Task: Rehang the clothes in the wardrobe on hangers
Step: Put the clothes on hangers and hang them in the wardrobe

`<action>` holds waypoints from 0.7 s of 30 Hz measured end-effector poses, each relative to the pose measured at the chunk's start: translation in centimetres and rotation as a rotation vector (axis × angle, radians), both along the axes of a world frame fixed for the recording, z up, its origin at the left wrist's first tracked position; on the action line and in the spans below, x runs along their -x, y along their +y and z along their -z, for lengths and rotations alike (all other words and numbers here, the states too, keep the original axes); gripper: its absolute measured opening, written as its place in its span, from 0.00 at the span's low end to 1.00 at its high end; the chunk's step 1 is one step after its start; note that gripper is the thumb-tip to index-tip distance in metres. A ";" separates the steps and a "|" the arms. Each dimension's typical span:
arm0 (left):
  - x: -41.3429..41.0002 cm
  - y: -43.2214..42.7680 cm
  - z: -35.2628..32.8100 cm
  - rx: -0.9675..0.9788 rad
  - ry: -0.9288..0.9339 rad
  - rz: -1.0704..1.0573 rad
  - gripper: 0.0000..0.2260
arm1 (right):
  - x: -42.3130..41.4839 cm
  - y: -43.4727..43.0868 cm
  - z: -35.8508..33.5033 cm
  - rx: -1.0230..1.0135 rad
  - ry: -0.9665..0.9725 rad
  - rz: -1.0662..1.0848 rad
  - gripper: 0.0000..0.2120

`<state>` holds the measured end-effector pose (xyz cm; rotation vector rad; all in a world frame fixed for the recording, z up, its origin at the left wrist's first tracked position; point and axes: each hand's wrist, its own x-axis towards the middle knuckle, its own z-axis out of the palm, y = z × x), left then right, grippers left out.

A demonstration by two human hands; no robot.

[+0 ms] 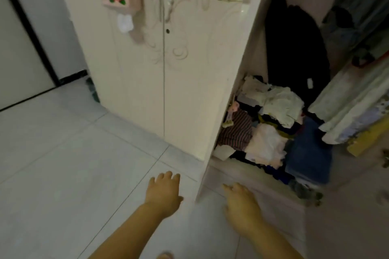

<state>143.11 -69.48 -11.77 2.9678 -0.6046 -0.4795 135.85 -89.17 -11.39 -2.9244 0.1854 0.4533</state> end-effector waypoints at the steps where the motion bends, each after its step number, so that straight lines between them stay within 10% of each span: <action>1: 1.2 2.3 0.1 -0.010 0.000 -0.068 0.28 | 0.1 1.5 0.2 -0.006 -0.008 -0.054 0.26; 21: 22.4 45.6 -1.5 -0.001 -0.015 -1.161 0.25 | -2.4 48.8 -0.6 0.002 -0.043 -1.072 0.26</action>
